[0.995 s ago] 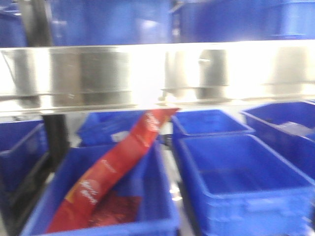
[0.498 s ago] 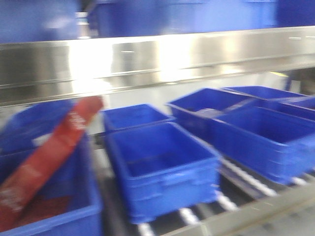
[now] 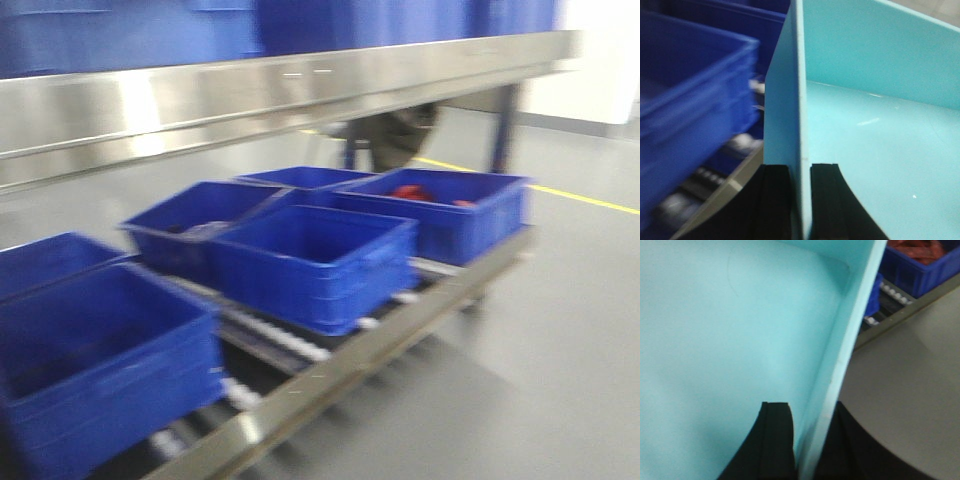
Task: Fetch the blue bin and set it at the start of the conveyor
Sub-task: 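Hold the teal bin in both grippers while driving to the conveyor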
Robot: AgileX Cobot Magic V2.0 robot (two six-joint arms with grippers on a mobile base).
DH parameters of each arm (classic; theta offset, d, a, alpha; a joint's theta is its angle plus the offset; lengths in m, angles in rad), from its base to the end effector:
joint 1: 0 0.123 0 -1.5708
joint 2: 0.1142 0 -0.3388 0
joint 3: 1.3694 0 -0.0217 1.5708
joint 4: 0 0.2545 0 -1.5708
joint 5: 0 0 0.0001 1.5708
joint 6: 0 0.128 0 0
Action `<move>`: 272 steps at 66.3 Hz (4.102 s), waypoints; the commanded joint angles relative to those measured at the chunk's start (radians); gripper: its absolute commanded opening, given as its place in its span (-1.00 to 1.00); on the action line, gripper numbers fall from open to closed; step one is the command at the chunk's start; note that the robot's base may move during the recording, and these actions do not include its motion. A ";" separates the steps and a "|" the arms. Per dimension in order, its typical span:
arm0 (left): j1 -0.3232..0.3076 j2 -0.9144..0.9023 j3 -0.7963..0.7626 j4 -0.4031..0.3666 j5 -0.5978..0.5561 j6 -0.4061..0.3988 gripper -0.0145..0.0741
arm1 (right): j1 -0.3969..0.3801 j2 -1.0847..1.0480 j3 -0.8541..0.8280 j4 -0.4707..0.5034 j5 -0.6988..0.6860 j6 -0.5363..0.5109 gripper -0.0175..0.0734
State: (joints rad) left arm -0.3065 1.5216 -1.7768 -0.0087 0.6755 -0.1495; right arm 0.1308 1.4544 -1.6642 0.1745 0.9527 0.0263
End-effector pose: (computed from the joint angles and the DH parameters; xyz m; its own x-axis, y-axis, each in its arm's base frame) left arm 0.3577 -0.1139 0.5250 -0.3557 -0.0507 -0.9332 0.2544 0.9556 -0.1489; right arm 0.3319 0.0619 0.4804 -0.6247 0.0454 -0.7796 -0.1624 0.9689 0.1866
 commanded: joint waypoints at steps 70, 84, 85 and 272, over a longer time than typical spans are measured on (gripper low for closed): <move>0.004 -0.019 -0.013 -0.012 -0.082 -0.011 -0.92 | -0.008 -0.011 -0.008 -0.040 -0.004 -0.033 -0.95; 0.004 -0.019 -0.013 -0.012 -0.082 -0.011 -0.92 | -0.008 -0.011 -0.008 -0.040 -0.004 -0.033 -0.95; 0.004 -0.019 -0.013 -0.012 -0.082 -0.011 -0.92 | -0.008 -0.011 -0.008 -0.040 -0.004 -0.033 -0.95; 0.004 -0.019 -0.013 -0.006 -0.082 -0.011 -0.92 | -0.008 0.072 -0.008 -0.040 -0.268 -0.033 -0.95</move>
State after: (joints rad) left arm -0.3065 1.5236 -1.7768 0.0201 0.6559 -0.1495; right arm 0.1308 1.5230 -1.6642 0.1822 0.7657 0.0240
